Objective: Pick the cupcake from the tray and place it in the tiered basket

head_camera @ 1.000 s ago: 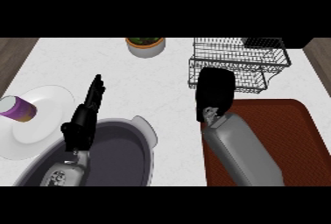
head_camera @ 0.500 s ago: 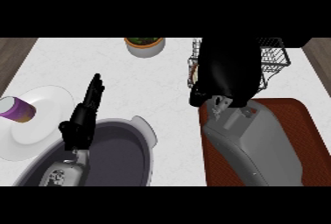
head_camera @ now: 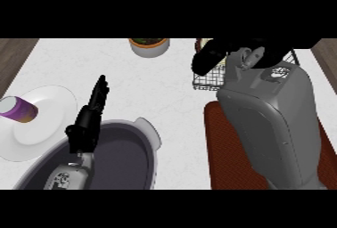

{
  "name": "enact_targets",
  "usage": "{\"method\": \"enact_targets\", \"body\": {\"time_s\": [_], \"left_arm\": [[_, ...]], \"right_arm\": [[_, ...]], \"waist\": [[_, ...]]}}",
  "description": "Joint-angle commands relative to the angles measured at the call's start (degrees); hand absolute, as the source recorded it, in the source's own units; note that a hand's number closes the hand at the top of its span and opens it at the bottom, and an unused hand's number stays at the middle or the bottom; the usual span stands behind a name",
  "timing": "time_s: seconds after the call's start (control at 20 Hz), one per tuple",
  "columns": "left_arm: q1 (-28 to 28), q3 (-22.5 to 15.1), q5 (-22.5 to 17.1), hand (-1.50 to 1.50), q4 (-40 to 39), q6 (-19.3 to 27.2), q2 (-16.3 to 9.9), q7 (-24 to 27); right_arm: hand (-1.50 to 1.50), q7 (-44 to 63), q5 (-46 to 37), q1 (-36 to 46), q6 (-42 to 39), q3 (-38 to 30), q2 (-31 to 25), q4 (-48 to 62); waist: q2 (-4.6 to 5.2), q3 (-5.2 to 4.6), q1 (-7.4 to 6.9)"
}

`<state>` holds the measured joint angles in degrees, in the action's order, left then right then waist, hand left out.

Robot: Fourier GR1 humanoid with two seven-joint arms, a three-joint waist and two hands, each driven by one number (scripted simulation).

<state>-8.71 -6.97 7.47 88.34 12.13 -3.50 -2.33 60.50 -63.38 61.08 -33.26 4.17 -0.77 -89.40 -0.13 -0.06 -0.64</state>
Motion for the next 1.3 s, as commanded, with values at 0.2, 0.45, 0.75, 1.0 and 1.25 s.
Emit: {"method": "enact_targets", "body": {"time_s": [0.2,0.45,0.75,1.0,1.25], "left_arm": [[-1.67,1.42,-0.73,0.00,1.99,-1.60,-1.54,-2.46],[-0.95,0.47,0.53,0.00,0.92,-0.59,0.03,-2.80],[-0.35,1.98,-1.14,0.00,-2.00,-2.58,-0.34,2.07],[-2.40,2.20,-0.45,0.00,0.85,-1.84,-0.72,-2.40],[1.95,0.81,0.92,0.00,3.37,-1.39,-0.49,-1.08]], "right_arm": [[1.50,0.73,-4.99,9.03,4.88,-6.54,-2.83,16.10],[1.50,-6.28,-7.53,3.88,10.81,-6.16,-6.05,20.20],[1.50,-11.83,-8.05,6.97,12.31,-8.76,-10.73,29.56],[-1.50,-6.14,-4.40,2.22,25.02,-17.34,-6.54,27.85],[-1.50,-11.41,0.09,0.63,27.66,-18.91,-6.25,28.20]], "waist": [[0.32,0.02,-0.50],[0.28,0.05,-0.03],[0.39,0.02,-0.08],[0.68,0.13,-0.26],[0.16,0.08,-0.19]]}}
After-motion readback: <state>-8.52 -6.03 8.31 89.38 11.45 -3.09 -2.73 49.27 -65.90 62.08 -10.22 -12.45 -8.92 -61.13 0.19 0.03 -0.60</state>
